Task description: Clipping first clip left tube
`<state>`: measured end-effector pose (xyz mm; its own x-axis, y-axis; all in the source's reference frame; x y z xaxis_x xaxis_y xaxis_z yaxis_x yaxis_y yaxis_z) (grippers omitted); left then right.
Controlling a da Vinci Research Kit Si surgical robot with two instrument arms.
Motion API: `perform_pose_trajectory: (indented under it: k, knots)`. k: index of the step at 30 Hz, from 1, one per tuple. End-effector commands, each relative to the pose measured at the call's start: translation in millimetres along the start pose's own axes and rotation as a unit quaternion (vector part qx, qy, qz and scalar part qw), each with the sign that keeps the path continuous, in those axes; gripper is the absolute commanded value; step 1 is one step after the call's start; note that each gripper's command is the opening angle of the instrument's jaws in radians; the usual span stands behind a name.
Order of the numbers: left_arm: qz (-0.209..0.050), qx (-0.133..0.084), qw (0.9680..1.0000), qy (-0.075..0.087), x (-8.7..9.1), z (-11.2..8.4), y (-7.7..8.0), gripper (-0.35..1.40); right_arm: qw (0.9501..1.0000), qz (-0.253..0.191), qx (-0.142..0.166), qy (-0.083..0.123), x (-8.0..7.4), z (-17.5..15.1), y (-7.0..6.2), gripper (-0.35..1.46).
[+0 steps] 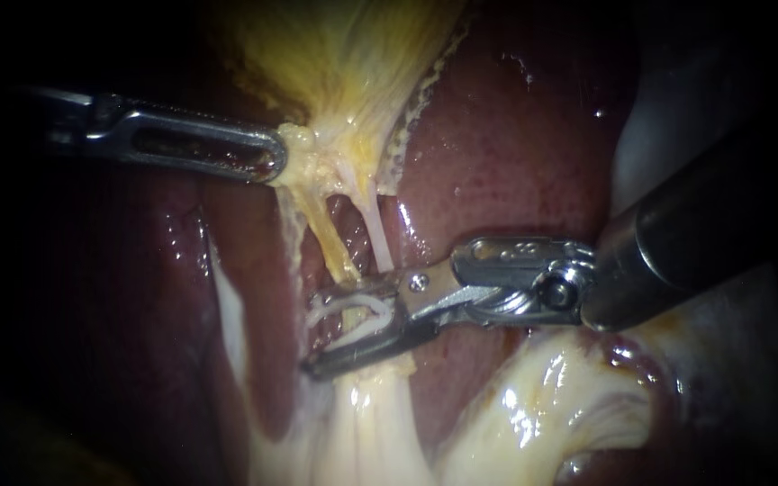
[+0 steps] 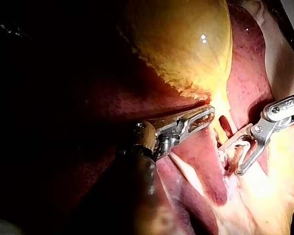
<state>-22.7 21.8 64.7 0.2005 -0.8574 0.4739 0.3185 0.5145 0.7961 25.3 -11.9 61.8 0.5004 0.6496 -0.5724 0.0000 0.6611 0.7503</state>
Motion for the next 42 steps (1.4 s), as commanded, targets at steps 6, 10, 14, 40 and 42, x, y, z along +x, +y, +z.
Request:
perform_pose_trajectory:
  k: [6, 10, 14, 40, 42]
  knots:
    - [0.0, 0.0, 1.0, 0.0, 0.0, 0.0, 0.0, -0.35, 1.0, 0.0, 0.0, 0.0, 0.0, 0.0, 0.0, 0.47]
    - [0.0, 0.0, 1.0, 0.0, 0.0, 0.0, 0.0, -0.35, 1.0, 0.001, 0.001, 0.001, 0.3, -0.1, -0.5, 0.48]
    - [0.0, 0.0, 1.0, 0.0, 0.0, 0.0, 0.0, -0.35, 0.9998, 0.003, 0.011, 0.018, 1.1, -0.4, -1.7, 0.48]
    - [0.001, 0.0, 1.0, 0.0, 0.2, 0.0, 0.2, -0.35, 0.9982, 0.008, 0.041, 0.044, 2.7, -6.7, -5.1, 0.47]
    - [0.001, 0.0, 1.0, 0.0, 0.2, 0.0, 0.2, -0.35, 0.9982, 0.008, 0.04, 0.044, 2.4, -6.9, -4.8, 0.46]
